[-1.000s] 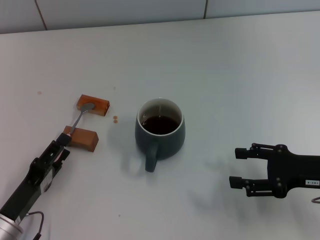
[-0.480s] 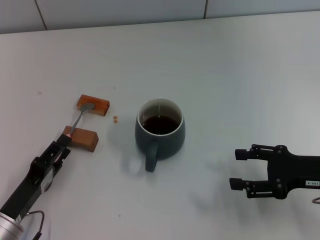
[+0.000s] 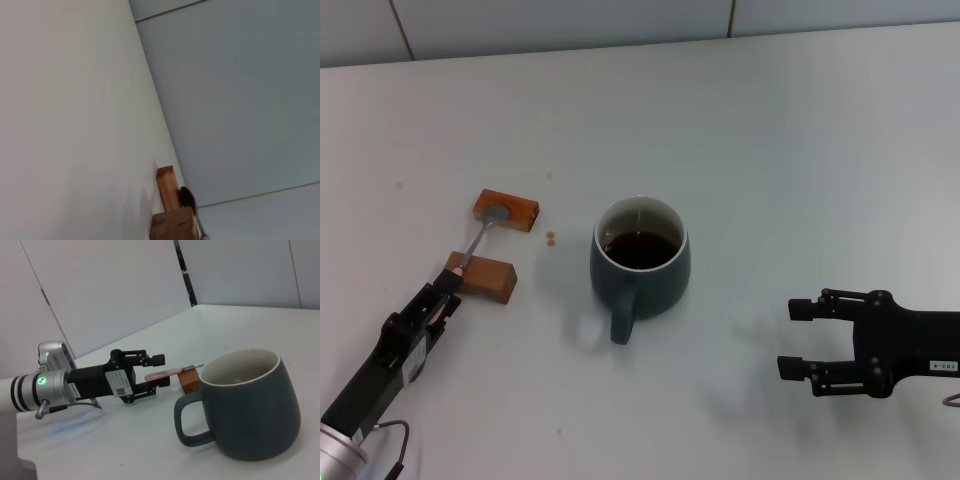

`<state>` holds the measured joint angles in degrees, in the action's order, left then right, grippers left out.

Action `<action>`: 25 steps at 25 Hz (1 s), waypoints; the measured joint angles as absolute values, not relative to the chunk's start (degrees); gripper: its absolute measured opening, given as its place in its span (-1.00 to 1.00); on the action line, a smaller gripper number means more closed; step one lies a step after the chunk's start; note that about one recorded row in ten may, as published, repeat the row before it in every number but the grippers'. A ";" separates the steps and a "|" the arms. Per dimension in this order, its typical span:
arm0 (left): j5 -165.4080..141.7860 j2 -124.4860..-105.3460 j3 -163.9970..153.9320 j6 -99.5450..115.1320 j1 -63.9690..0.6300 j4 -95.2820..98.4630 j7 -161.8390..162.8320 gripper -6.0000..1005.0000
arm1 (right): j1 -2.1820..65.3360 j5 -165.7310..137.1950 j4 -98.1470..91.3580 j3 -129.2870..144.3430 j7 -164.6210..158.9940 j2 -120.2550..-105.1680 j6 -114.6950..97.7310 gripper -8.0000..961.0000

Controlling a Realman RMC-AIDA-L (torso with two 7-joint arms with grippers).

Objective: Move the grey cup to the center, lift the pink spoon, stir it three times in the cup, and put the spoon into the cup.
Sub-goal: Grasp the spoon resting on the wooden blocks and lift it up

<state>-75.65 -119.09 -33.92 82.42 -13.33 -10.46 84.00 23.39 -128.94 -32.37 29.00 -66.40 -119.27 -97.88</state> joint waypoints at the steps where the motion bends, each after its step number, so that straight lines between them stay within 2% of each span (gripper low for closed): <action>1: -75.65 -119.09 -33.92 82.42 -13.34 -10.46 84.01 -0.05 | 23.38 -128.94 -32.49 29.07 -66.42 -119.28 -97.85 0.69; 7: -75.65 -119.09 -33.92 82.26 -13.36 -10.46 84.11 -0.18 | 23.38 -128.94 -33.00 29.10 -66.45 -119.35 -97.96 0.69; 20: -75.86 -119.09 -34.30 81.25 -13.94 -11.07 85.60 -0.16 | 23.45 -128.94 -33.05 29.18 -66.59 -119.36 -97.93 0.69; 25: -75.85 -119.09 -34.18 81.16 -14.24 -11.10 85.61 -0.23 | 23.61 -128.94 -33.07 29.71 -66.65 -119.36 -97.75 0.69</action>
